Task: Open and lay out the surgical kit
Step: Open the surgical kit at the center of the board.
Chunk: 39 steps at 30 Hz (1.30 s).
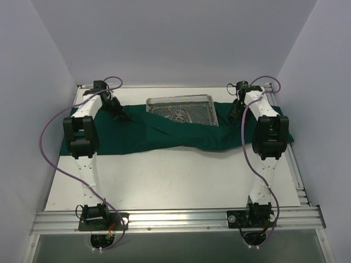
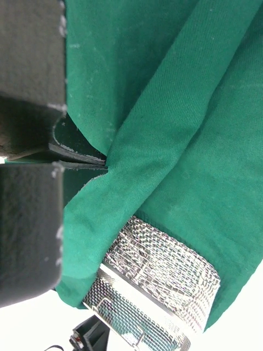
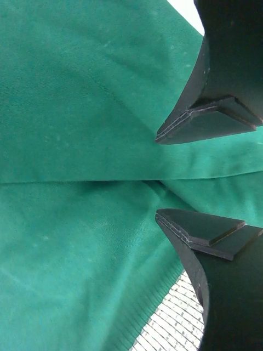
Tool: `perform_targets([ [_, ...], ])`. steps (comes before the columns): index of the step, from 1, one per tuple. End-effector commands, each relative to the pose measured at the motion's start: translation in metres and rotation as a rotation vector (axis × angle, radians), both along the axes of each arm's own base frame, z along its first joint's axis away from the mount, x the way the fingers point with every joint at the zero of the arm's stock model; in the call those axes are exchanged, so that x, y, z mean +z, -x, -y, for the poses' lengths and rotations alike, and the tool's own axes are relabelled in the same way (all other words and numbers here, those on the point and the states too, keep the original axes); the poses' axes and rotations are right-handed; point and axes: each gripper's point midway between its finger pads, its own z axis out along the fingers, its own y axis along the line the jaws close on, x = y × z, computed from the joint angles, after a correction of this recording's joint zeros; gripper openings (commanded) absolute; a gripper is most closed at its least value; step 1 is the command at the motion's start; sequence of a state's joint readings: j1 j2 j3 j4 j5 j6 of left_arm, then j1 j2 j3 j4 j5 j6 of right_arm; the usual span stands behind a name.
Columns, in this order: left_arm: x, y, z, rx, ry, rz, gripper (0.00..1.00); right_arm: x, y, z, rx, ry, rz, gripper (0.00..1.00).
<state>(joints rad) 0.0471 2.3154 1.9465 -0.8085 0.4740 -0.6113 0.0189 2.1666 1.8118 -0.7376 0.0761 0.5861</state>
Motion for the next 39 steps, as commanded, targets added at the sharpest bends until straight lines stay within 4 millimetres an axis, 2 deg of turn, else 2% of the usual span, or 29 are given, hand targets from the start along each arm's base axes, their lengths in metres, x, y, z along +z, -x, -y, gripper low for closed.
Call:
perform_targets([
  [1, 0.040, 0.003, -0.003, -0.041, -0.032, 0.093, 0.02, -0.005, 0.003, 0.014, -0.031, 0.053, -0.043, 0.50],
  [8, 0.045, 0.011, -0.003, -0.056, -0.040, 0.088, 0.02, -0.025, 0.005, 0.015, -0.033, 0.049, -0.088, 0.44],
  [11, 0.049, 0.011, -0.006, -0.060, -0.051, 0.098, 0.02, -0.023, 0.006, 0.018, -0.035, 0.055, -0.083, 0.42],
  [12, 0.049, 0.011, -0.006, -0.061, -0.054, 0.100, 0.02, -0.022, 0.008, 0.031, -0.061, 0.055, -0.084, 0.41],
  [16, 0.051, 0.014, -0.006, -0.068, -0.061, 0.099, 0.02, -0.014, 0.012, 0.036, -0.069, 0.054, -0.073, 0.34],
  [21, 0.053, 0.018, -0.007, -0.072, -0.070, 0.094, 0.02, -0.008, 0.021, 0.037, -0.063, 0.062, -0.071, 0.30],
  [25, 0.056, 0.020, -0.008, -0.073, -0.075, 0.097, 0.02, -0.007, 0.026, 0.039, -0.062, 0.058, -0.070, 0.08],
  [28, 0.059, 0.024, -0.010, -0.076, -0.086, 0.098, 0.02, -0.004, 0.027, 0.041, -0.065, 0.056, -0.063, 0.00],
  [35, 0.068, 0.039, -0.016, -0.083, -0.135, 0.092, 0.02, 0.023, 0.034, 0.047, -0.070, 0.069, -0.042, 0.00],
  [39, 0.075, 0.054, -0.020, -0.082, -0.164, 0.095, 0.02, 0.059, 0.047, 0.052, -0.093, 0.062, 0.018, 0.00],
])
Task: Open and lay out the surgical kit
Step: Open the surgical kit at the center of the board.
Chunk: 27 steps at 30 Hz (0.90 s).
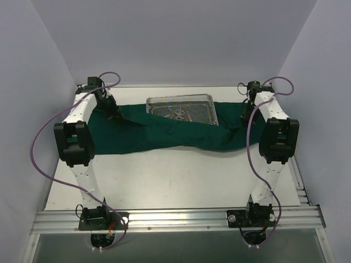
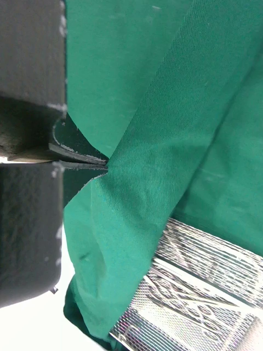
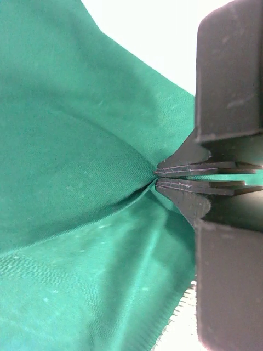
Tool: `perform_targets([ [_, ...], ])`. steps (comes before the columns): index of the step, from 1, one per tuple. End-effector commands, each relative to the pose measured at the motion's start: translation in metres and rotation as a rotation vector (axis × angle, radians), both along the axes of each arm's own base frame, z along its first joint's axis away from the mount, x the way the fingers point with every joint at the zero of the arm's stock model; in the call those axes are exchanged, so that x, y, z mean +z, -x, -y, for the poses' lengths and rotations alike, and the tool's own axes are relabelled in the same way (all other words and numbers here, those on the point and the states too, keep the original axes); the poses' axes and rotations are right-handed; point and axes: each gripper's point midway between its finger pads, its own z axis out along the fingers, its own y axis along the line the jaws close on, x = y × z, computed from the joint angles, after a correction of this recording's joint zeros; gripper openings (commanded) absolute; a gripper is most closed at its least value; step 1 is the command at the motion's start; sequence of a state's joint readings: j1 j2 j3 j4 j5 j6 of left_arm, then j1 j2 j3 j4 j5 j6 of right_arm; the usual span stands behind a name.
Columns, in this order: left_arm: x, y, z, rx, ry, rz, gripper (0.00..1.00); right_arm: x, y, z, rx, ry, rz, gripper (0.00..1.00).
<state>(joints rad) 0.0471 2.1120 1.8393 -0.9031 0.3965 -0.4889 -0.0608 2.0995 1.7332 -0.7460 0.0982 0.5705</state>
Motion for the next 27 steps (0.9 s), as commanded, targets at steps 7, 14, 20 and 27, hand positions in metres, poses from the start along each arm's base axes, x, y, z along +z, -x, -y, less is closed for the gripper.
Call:
perform_targets([
  [7, 0.061, 0.059, -0.011, 0.019, -0.087, 0.103, 0.02, 0.091, 0.067, 0.018, -0.080, -0.030, 0.117, 0.00],
  [14, 0.090, 0.132, -0.014, 0.094, -0.109, 0.171, 0.02, 0.131, 0.124, 0.034, -0.193, -0.020, 0.241, 0.00],
  [20, 0.104, 0.216, -0.016, 0.175, -0.121, 0.222, 0.03, 0.167, 0.196, 0.048, -0.258, 0.119, 0.246, 0.00],
  [27, 0.085, 0.292, -0.023, 0.227, -0.191, 0.142, 0.08, 0.162, 0.280, 0.031, -0.205, 0.152, 0.221, 0.00],
])
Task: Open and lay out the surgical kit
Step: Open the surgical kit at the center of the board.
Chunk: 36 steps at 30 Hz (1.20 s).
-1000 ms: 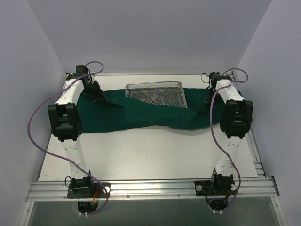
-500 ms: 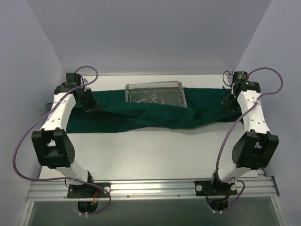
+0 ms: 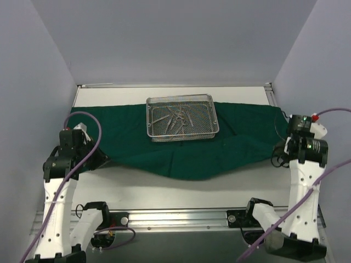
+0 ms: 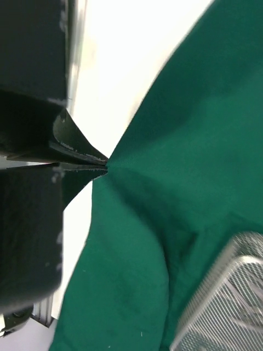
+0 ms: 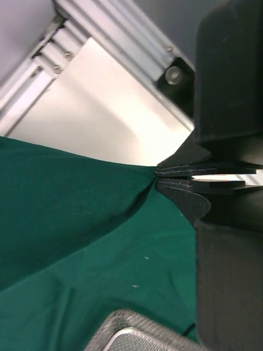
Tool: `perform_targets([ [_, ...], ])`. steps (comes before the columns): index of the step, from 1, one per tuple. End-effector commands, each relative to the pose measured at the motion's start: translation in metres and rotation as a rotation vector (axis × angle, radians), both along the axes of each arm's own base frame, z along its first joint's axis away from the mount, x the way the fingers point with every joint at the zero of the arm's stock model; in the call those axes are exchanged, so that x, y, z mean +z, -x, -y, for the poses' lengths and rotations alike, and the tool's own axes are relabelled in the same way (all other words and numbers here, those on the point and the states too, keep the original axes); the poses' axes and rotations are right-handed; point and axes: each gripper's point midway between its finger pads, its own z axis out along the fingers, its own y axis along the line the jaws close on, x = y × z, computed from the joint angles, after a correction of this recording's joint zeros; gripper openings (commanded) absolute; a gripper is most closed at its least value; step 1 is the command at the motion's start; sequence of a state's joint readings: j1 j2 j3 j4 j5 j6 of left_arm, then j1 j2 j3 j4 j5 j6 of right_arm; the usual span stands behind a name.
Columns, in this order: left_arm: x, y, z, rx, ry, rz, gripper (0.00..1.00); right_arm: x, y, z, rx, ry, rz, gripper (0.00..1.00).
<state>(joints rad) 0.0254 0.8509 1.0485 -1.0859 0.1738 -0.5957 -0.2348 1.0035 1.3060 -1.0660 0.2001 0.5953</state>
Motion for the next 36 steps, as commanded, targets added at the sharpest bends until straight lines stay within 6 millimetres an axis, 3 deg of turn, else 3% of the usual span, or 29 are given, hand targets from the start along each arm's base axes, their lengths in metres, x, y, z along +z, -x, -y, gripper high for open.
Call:
perform_targets([
  [1, -0.019, 0.039, -0.006, 0.058, -0.024, -0.120, 0.09, -0.025, 0.047, -0.014, 0.036, -0.029, -0.110, 0.00],
  [4, -0.017, 0.055, -0.005, 0.062, -0.019, -0.130, 0.12, -0.044, 0.060, -0.025, 0.099, -0.063, -0.150, 0.02],
  [6, -0.015, 0.062, -0.002, 0.017, -0.041, -0.119, 0.15, -0.045, 0.061, -0.039, 0.174, -0.112, -0.126, 0.18],
  [7, -0.016, 0.064, -0.003, 0.010, -0.056, -0.117, 0.19, -0.042, 0.062, -0.042, 0.204, -0.116, -0.108, 0.48],
  [8, -0.016, 0.066, -0.001, -0.022, -0.072, -0.113, 0.22, -0.037, 0.062, -0.045, 0.213, -0.114, -0.072, 0.62],
  [9, -0.016, 0.067, -0.001, -0.037, -0.082, -0.110, 0.25, -0.033, 0.062, -0.045, 0.213, -0.109, -0.052, 0.72],
  [10, -0.018, 0.067, -0.002, -0.046, -0.097, -0.103, 0.36, -0.026, 0.059, -0.045, 0.203, -0.105, -0.021, 0.88],
  [12, -0.019, 0.068, 0.002, -0.101, -0.118, -0.096, 0.48, -0.022, 0.052, -0.043, 0.181, -0.108, -0.006, 0.96],
  [14, -0.014, 0.066, 0.006, -0.143, -0.134, -0.098, 0.58, -0.021, 0.033, -0.045, 0.191, -0.136, 0.030, 0.97],
  [18, 0.011, 0.049, 0.010, -0.275, -0.251, -0.023, 0.64, -0.018, -0.015, -0.040, 0.183, -0.152, 0.099, 0.92],
  [23, 0.032, 0.011, 0.026, -0.334, -0.277, 0.021, 0.61, -0.023, -0.070, -0.027, 0.166, -0.149, 0.146, 0.80],
  [26, 0.025, -0.014, 0.043, -0.372, -0.243, -0.006, 0.59, -0.038, -0.096, -0.022, 0.166, -0.164, 0.114, 0.65],
  [27, 0.024, -0.021, 0.048, -0.389, -0.231, -0.009, 0.59, -0.051, -0.104, -0.019, 0.156, -0.169, 0.072, 0.63],
  [28, 0.016, -0.034, 0.057, -0.407, -0.211, -0.041, 0.59, -0.051, -0.112, -0.016, 0.148, -0.162, 0.075, 0.63],
  [30, 0.008, -0.049, 0.057, -0.387, -0.181, -0.083, 0.59, -0.063, -0.130, -0.014, 0.154, -0.173, 0.049, 0.63],
  [31, 0.001, -0.064, 0.059, -0.383, -0.165, -0.114, 0.59, -0.059, -0.139, -0.013, 0.160, -0.170, 0.058, 0.62],
  [36, -0.002, -0.119, 0.043, -0.304, -0.091, -0.182, 0.55, -0.096, -0.182, -0.020, 0.144, -0.232, 0.013, 0.55],
])
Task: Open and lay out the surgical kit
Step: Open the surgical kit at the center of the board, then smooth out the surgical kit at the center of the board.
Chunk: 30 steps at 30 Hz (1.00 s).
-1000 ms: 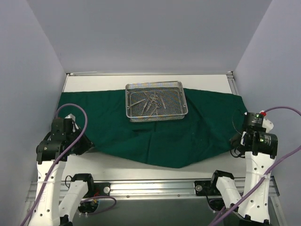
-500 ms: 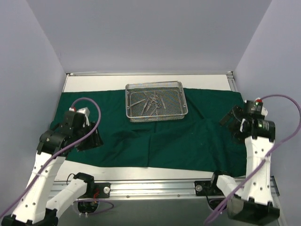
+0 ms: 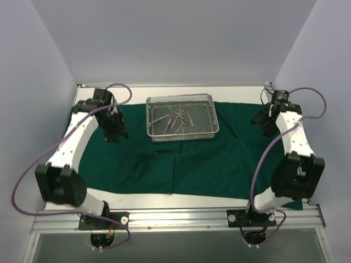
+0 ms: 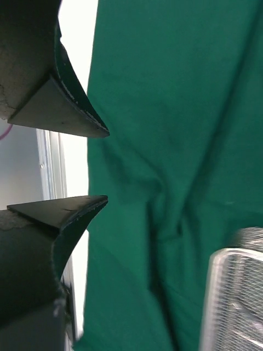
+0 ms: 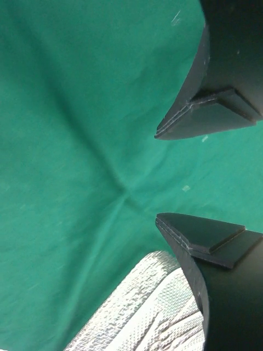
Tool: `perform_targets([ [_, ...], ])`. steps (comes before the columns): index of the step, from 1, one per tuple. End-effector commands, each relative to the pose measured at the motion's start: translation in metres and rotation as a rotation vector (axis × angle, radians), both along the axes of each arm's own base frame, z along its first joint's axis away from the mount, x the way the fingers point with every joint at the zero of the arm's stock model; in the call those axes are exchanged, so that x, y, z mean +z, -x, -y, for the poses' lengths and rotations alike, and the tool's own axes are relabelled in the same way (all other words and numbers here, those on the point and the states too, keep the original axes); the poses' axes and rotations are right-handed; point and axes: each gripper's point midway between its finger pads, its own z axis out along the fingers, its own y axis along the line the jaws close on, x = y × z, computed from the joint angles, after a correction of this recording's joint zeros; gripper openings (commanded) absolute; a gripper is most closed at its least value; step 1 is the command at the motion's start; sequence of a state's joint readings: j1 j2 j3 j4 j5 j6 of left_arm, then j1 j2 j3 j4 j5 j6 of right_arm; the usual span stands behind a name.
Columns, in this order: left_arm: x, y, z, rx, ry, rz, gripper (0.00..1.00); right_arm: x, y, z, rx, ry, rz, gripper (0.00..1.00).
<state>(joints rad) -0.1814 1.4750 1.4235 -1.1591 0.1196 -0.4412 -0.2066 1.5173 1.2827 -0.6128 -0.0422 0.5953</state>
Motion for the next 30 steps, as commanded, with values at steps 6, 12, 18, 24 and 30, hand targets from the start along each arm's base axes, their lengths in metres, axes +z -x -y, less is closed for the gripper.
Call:
perform_targets([
  [6, 0.021, -0.103, -0.026, 0.019, -0.085, 0.104, 0.63, -0.025, -0.069, -0.012, 0.083, 0.014, -0.029, 0.61],
  [12, -0.024, -0.155, -0.059, 0.016, -0.286, 0.026, 0.77, -0.037, -0.092, -0.012, 0.199, 0.131, -0.168, 0.82],
  [18, -0.081, -0.173, -0.077, 0.017, -0.341, -0.078, 0.89, -0.053, -0.098, -0.011, 0.317, 0.209, -0.232, 0.88],
  [24, -0.097, -0.184, -0.092, 0.024, -0.354, -0.092, 0.90, -0.085, -0.111, -0.011, 0.359, 0.212, -0.258, 0.91],
  [30, -0.139, -0.197, -0.101, 0.021, -0.368, -0.177, 0.84, -0.115, -0.129, -0.005, 0.377, 0.229, -0.256, 0.91],
])
